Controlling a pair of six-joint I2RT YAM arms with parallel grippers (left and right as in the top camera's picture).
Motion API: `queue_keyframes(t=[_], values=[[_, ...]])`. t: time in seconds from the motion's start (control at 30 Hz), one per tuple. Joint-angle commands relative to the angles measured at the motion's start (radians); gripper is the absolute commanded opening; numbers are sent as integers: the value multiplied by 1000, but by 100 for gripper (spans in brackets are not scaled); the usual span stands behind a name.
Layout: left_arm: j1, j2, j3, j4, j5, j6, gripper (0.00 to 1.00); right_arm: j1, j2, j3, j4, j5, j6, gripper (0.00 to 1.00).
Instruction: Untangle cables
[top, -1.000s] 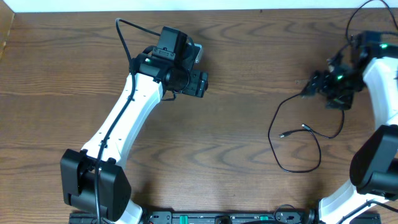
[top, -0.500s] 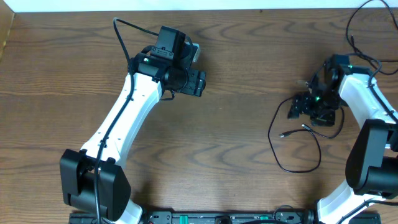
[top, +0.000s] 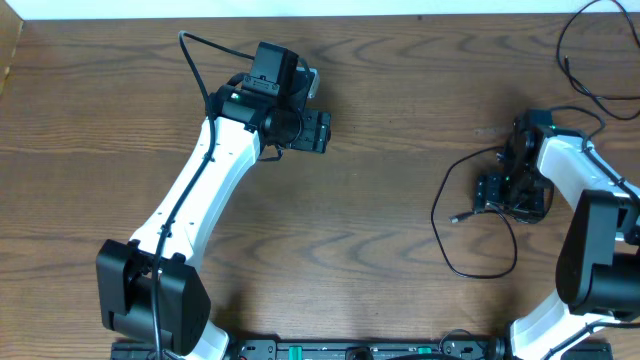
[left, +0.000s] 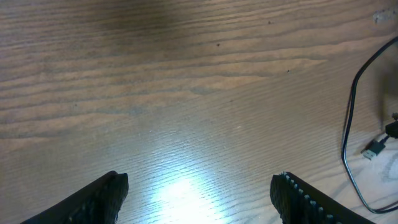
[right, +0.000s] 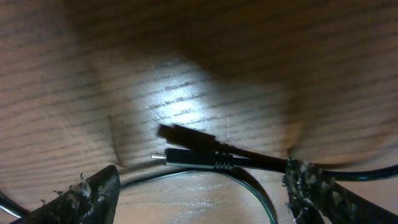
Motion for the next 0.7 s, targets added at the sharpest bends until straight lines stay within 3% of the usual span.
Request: queue_keyframes(t=[0.0,0.3,0.43,0.5,0.67], values=[[3,5,10,1,-13,-12,78,2,-11,-48,20,9,11,80],[3,5,10,0,-13,-12,78,3,-11,-113,82,10,12,59],[3,5,10,0,-13,-12,78,5,-11,-148,138,10,12,42],[3,5,10,0,-13,-12,79,5,-11,-159,169,10,13,28],[3,5,10,0,-13,-12,78,6,-11,-164,234,9,84,15]])
